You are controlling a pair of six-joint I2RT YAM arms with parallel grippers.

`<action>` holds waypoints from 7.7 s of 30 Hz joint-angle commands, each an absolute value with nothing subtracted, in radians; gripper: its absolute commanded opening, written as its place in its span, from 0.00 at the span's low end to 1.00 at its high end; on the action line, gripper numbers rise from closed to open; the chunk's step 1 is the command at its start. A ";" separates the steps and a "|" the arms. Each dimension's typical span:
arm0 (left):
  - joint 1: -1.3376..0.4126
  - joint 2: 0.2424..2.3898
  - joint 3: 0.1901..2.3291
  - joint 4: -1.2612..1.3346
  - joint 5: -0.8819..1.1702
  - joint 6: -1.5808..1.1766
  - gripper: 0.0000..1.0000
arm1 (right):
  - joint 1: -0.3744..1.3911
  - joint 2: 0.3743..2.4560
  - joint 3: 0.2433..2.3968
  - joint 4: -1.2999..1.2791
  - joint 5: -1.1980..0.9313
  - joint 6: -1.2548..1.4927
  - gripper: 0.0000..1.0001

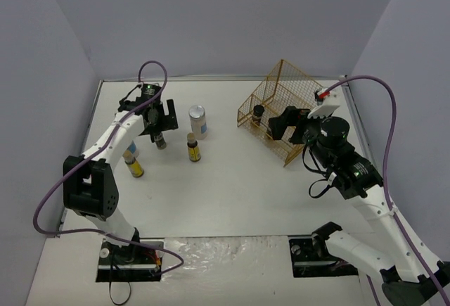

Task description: Organize the condiment bottles

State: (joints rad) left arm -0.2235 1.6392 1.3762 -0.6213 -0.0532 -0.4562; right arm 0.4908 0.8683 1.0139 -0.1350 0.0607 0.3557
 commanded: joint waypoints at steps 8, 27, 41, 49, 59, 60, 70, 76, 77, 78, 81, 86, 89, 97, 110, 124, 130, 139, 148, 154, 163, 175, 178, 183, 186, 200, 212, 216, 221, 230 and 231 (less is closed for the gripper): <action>-0.209 1.707 1.414 -0.524 -0.115 -0.483 0.90 | 0.489 0.798 0.976 -0.086 -0.051 0.313 1.00; -0.198 1.723 1.407 -0.516 -0.126 -0.471 0.37 | 0.489 0.808 0.965 -0.086 -0.044 0.322 1.00; -0.230 1.556 1.664 -0.674 0.065 -0.364 0.03 | 0.489 0.806 0.986 -0.087 -0.038 0.319 1.00; -0.442 1.520 1.888 -0.875 0.116 -0.285 0.03 | 0.491 0.808 0.998 -0.089 -0.010 0.306 1.00; -0.716 1.617 1.919 -0.966 0.069 -0.329 0.02 | 0.489 0.738 0.984 -0.108 0.152 0.271 1.00; -0.737 1.629 1.900 -0.948 0.070 -0.332 0.02 | 0.489 0.732 0.979 -0.109 0.160 0.266 1.00; -0.835 1.739 1.682 -0.718 0.014 -0.380 0.04 | 0.489 0.732 0.925 -0.105 0.189 0.258 1.00; -0.838 1.754 1.580 -0.594 -0.026 -0.375 0.11 | 0.490 0.760 0.894 -0.092 0.174 0.256 1.00; -0.837 1.760 1.567 -0.574 -0.022 -0.375 0.11 | 0.489 0.763 0.887 -0.090 0.170 0.257 1.00; -0.836 1.765 1.556 -0.564 -0.017 -0.376 0.14 | 0.490 0.765 0.882 -0.088 0.166 0.259 1.00; -0.835 1.783 1.537 -0.553 -0.004 -0.381 0.19 | 0.491 0.771 0.875 -0.086 0.150 0.262 1.00; -0.831 1.788 1.517 -0.548 -0.004 -0.394 0.26 | 0.489 0.777 0.868 -0.084 0.141 0.253 1.00; -0.829 1.777 1.513 -0.547 -0.003 -0.393 0.42 | 0.491 0.781 0.860 -0.076 0.119 0.250 1.00; -0.825 1.737 1.508 -0.552 -0.006 -0.385 0.77 | 0.491 0.783 0.866 -0.068 0.073 0.234 1.00; -0.799 1.433 1.565 -0.548 -0.193 -0.317 0.94 | 0.491 0.823 0.992 -0.049 -0.216 0.148 1.00; -0.769 0.710 1.216 -0.676 -0.575 -0.309 0.97 | 0.626 1.130 1.024 0.041 -0.257 0.058 1.00; -0.769 0.476 1.048 -0.755 -0.567 -0.367 0.97 | 0.703 1.300 1.015 0.104 -0.215 0.032 1.00; -0.770 0.293 0.845 -0.730 -0.493 -0.401 0.97 | 0.765 1.480 0.992 0.187 -0.128 0.026 0.99; -0.755 0.366 0.837 -0.715 -0.486 -0.364 0.97 | 0.794 1.555 0.982 0.201 -0.083 0.020 0.91; -0.672 0.406 0.831 -0.686 -0.403 -0.343 0.97 | 0.813 1.576 0.963 0.210 -0.055 0.023 0.82; -0.506 0.413 0.815 -0.636 -0.246 -0.328 0.97 | 0.819 1.569 0.940 0.230 -0.010 0.030 0.44; -0.482 0.415 0.813 -0.631 -0.230 -0.328 0.97 | 0.814 1.248 0.971 0.119 0.310 0.167 0.00; -0.473 0.420 0.813 -0.629 -0.225 -0.329 0.97 | 0.782 1.164 1.022 0.013 0.444 0.218 0.00; -0.458 0.435 0.815 -0.623 -0.205 -0.331 0.97 | 0.647 1.130 1.039 -0.109 0.483 0.303 0.00; -0.450 0.439 0.815 -0.622 -0.197 -0.331 0.97 | 0.562 1.099 1.001 -0.119 0.464 0.345 0.00; -0.439 0.433 0.813 -0.618 -0.189 -0.331 0.97 | 0.405 1.189 0.897 -0.051 0.366 0.403 0.00; -0.429 0.432 0.813 -0.616 -0.182 -0.329 0.97 | 0.403 1.331 0.878 0.059 0.343 0.372 0.01; -0.424 0.436 0.813 -0.617 -0.177 -0.327 0.97 | 0.403 1.381 0.887 0.064 0.353 0.377 0.09; -0.423 0.434 0.813 -0.618 -0.178 -0.327 0.97 | 0.403 1.383 0.891 0.063 0.336 0.385 0.32; -0.422 0.442 0.815 -0.620 -0.176 -0.331 0.97 | 0.406 1.263 0.936 -0.028 0.285 0.359 0.68; -0.422 0.443 0.815 -0.621 -0.176 -0.331 0.97 | 0.407 1.248 0.947 -0.047 0.279 0.354 0.71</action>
State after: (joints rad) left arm -0.4300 0.4160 0.7883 -0.6900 -0.1802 -0.3412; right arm 0.4067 1.3432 0.8707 0.0057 0.3000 0.3709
